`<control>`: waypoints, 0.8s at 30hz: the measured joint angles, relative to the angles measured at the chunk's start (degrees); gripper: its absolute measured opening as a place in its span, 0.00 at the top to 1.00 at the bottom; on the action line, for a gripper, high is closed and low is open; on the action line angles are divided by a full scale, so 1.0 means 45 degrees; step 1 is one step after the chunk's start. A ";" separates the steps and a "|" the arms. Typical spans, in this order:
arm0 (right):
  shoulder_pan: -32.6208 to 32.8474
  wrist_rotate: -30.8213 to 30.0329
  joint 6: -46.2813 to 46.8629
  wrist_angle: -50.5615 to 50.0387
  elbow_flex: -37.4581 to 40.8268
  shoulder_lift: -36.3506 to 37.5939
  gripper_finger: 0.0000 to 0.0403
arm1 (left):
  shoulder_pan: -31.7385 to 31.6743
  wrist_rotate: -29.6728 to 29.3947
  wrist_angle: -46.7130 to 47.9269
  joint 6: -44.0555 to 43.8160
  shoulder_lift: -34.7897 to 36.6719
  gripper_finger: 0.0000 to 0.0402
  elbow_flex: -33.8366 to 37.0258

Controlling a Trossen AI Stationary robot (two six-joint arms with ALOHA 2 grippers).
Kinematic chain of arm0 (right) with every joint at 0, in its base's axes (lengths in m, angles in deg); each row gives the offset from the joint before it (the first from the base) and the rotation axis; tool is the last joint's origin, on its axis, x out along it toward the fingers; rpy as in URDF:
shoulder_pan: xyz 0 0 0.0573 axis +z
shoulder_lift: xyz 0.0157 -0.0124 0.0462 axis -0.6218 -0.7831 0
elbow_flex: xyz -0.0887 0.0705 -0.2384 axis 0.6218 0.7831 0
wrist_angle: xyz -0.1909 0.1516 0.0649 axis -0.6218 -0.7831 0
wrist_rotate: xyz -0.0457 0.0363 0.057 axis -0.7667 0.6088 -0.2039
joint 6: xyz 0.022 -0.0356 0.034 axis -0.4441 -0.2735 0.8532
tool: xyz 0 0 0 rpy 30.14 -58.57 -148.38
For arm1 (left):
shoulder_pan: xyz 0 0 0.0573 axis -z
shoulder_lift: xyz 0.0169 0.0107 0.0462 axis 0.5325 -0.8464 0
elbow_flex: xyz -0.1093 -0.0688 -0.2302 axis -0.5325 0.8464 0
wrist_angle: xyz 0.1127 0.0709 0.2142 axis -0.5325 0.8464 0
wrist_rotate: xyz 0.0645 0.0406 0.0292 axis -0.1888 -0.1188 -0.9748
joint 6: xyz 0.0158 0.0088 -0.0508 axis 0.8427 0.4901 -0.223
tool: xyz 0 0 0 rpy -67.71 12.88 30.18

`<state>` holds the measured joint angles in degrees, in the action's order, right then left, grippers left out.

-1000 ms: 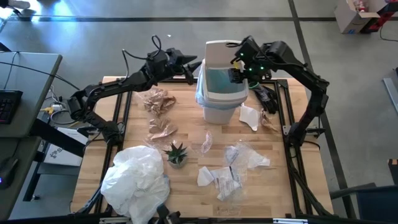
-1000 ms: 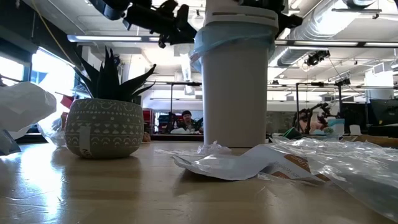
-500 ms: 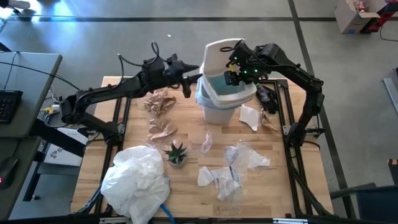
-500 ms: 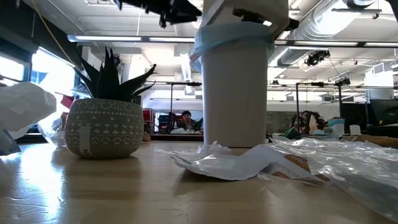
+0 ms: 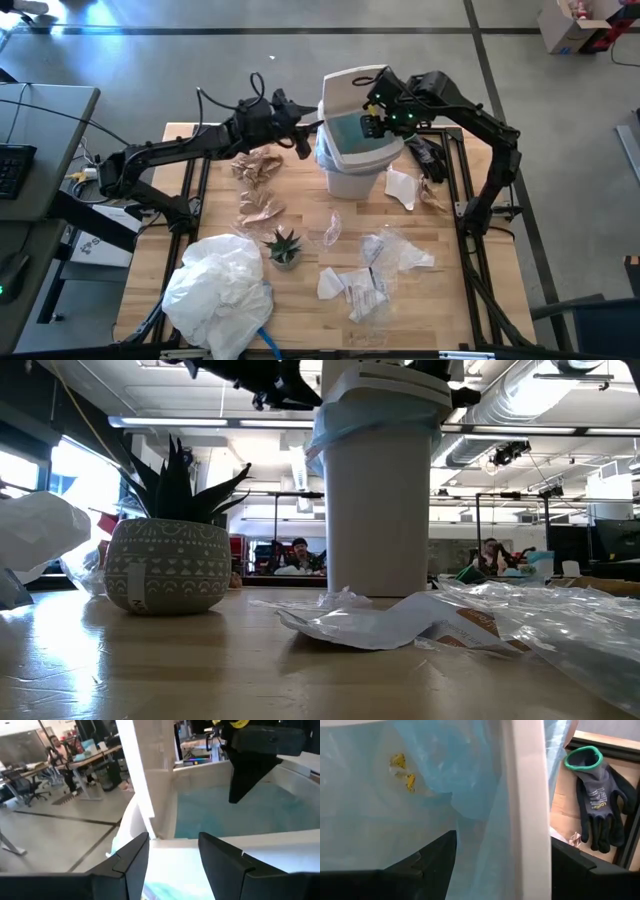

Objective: Place trash/remove bag and relplace
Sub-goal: Adjust the trash bin

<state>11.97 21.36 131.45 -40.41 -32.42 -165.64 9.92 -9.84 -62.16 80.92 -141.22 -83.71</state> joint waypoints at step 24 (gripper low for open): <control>0.0398 -0.1814 0.0369 -0.0003 0.0000 0.0042 0.40 | -0.1885 0.1292 -0.1993 -0.0535 -0.1122 0.61 -0.0035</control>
<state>13.76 13.20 133.11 -40.43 -32.42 -165.45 1.44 -4.03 -71.13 78.52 -146.27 -83.87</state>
